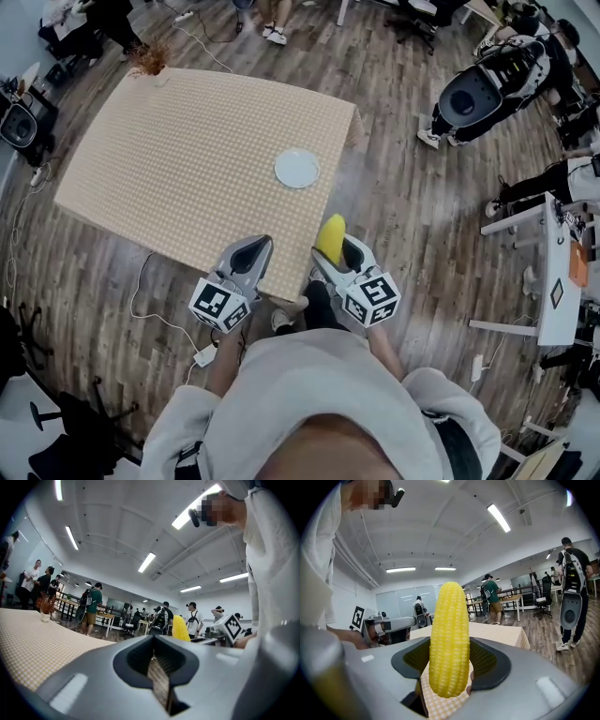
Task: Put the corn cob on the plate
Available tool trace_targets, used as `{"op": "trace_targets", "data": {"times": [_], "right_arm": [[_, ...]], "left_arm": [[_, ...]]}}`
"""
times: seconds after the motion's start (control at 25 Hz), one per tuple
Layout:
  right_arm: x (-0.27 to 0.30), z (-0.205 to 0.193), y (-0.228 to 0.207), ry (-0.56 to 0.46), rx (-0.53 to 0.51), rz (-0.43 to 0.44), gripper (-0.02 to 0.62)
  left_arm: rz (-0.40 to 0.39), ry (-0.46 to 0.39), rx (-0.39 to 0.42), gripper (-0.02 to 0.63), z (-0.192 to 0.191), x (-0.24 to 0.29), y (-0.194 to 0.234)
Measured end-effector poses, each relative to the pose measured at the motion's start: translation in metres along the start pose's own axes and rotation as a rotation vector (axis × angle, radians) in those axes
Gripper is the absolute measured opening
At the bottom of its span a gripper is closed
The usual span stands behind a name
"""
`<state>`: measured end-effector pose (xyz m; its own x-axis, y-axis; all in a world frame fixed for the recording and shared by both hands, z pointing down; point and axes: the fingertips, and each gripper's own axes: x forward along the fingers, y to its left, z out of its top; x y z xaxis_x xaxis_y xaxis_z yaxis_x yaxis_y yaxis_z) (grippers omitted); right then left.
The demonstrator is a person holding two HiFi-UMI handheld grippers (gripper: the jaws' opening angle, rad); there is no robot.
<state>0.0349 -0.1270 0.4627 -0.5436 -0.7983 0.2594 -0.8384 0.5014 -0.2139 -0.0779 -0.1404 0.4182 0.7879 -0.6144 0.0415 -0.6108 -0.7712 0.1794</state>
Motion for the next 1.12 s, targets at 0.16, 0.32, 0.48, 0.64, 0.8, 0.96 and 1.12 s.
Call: {"op": "trace_targets", "data": {"times": [0.16,0.32,0.48,0.64,0.8,0.96,1.12], "right_arm": [[0.017,0.010,-0.027,0.001,0.001,0.026,0.253],[0.035,0.031,-0.058,-0.022,-0.006,0.057,0.253],[0.049,0.052,-0.087,-0.042,-0.024,0.084,0.253],[0.058,0.072,-0.105,-0.061,-0.049,0.115,0.253],[0.065,0.084,-0.119,-0.069,-0.061,0.143,0.253],[0.073,0.092,-0.124,-0.069,-0.067,0.169,0.253],[0.089,0.091,-0.119,-0.054,-0.065,0.172,0.253]], "left_arm": [[0.015,0.000,0.007,0.008,0.008,0.030,0.010],[0.033,-0.004,0.036,0.008,0.022,0.066,0.019],[0.048,-0.030,0.057,0.006,0.037,0.099,0.023],[0.067,-0.047,0.082,0.008,0.049,0.122,0.026],[0.099,-0.060,0.098,0.008,0.057,0.134,0.029],[0.129,-0.061,0.105,0.008,0.063,0.138,0.037],[0.138,-0.057,0.097,0.008,0.061,0.131,0.050]]}}
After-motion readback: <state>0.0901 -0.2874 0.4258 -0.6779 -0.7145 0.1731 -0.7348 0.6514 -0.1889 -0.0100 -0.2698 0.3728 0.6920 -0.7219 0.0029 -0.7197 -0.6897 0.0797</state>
